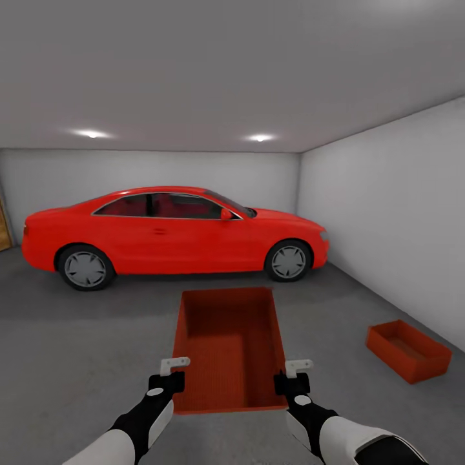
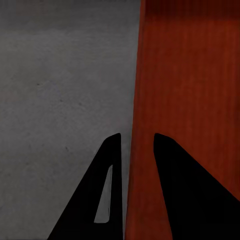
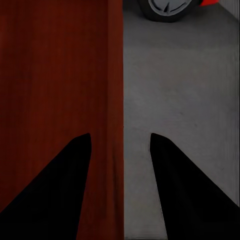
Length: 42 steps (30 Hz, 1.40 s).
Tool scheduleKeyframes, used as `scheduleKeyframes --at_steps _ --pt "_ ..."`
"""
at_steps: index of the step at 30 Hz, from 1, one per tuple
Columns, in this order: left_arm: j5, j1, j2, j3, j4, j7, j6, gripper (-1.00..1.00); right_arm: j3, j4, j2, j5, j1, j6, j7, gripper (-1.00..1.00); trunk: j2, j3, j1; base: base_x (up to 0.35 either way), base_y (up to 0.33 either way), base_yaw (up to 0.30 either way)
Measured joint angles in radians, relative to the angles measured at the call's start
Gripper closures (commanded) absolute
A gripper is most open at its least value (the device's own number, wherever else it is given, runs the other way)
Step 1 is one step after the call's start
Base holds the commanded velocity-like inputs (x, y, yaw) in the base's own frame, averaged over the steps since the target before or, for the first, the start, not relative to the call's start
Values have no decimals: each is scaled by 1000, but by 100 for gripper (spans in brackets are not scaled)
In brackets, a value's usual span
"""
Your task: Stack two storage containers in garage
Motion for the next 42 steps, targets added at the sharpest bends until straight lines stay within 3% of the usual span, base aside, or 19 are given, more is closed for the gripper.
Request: scheduleKeyframes --at_steps 15,42 --pt "1 0 0 -1 0 0 0 100 1 0 0 0 0 0 0 100 0 0 0 45 0 -273" --pt "3 0 0 -2 0 0 0 100 0 0 0 1 0 1 -1 100 0 0 -1 312 0 -273"
